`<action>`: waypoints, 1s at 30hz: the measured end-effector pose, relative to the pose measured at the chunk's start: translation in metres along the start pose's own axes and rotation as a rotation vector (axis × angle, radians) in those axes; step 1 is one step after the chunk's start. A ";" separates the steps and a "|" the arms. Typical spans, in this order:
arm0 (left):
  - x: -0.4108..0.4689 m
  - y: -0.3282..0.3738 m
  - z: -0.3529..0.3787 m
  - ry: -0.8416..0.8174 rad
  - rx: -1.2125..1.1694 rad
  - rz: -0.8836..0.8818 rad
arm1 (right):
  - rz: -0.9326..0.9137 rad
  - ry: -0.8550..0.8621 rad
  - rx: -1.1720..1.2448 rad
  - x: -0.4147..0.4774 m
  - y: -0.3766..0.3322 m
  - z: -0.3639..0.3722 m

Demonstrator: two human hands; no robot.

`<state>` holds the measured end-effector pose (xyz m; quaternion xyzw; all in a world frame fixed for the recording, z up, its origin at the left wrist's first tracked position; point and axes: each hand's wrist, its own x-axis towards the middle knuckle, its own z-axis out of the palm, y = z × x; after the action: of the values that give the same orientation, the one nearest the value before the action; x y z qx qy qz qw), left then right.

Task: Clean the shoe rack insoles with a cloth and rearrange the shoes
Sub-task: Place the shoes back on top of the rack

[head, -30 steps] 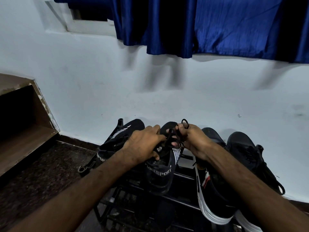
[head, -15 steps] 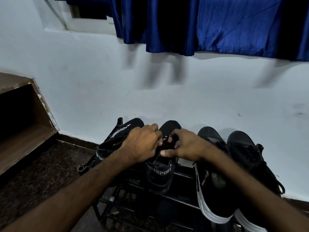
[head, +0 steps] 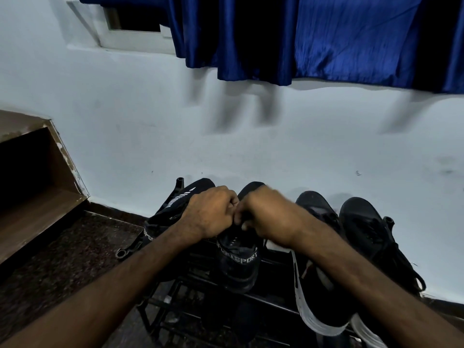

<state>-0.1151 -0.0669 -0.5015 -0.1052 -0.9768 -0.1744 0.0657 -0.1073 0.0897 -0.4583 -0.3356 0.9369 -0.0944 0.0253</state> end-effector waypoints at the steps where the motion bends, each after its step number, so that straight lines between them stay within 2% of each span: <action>1: 0.000 0.000 -0.001 -0.003 -0.004 0.000 | -0.018 -0.094 -0.034 0.001 -0.005 0.005; 3: 0.001 0.000 -0.002 -0.006 -0.037 -0.009 | 0.004 -0.284 -0.081 0.001 -0.010 0.013; 5: 0.000 0.002 -0.003 -0.013 -0.058 -0.015 | -0.015 -0.387 -0.091 0.000 -0.016 0.015; 9: 0.000 -0.001 -0.006 -0.025 -0.064 -0.011 | -0.094 -0.331 -0.112 -0.004 -0.023 -0.009; 11: -0.001 -0.003 -0.007 -0.024 -0.051 -0.020 | -0.117 -0.336 -0.017 -0.006 -0.016 -0.029; 13: 0.000 -0.003 -0.006 -0.020 -0.049 -0.030 | -0.022 -0.173 0.239 -0.001 0.005 -0.041; 15: 0.001 -0.002 -0.006 -0.024 -0.078 -0.034 | 0.122 0.074 0.284 0.008 0.036 -0.033; 16: 0.001 -0.002 -0.005 -0.021 -0.085 -0.032 | 0.225 0.111 0.267 0.010 0.049 -0.024; 19: -0.001 -0.002 -0.005 -0.015 -0.080 -0.013 | 0.515 -0.057 0.321 0.014 0.061 0.008; 21: -0.001 -0.002 -0.005 -0.016 -0.074 -0.007 | 0.511 -0.016 0.334 0.018 0.055 0.019; 24: 0.000 -0.002 -0.005 -0.010 -0.067 -0.012 | 0.417 0.183 0.426 0.023 0.044 0.023; 28: 0.001 -0.003 -0.004 -0.002 -0.068 -0.018 | 0.398 0.317 0.923 0.020 0.049 0.031; 30: -0.001 -0.003 -0.003 -0.002 -0.071 -0.021 | 0.338 0.270 1.059 0.015 0.053 0.036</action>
<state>-0.1149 -0.0713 -0.4999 -0.0974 -0.9711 -0.2096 0.0590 -0.1481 0.1145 -0.5032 -0.1074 0.7975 -0.5877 0.0847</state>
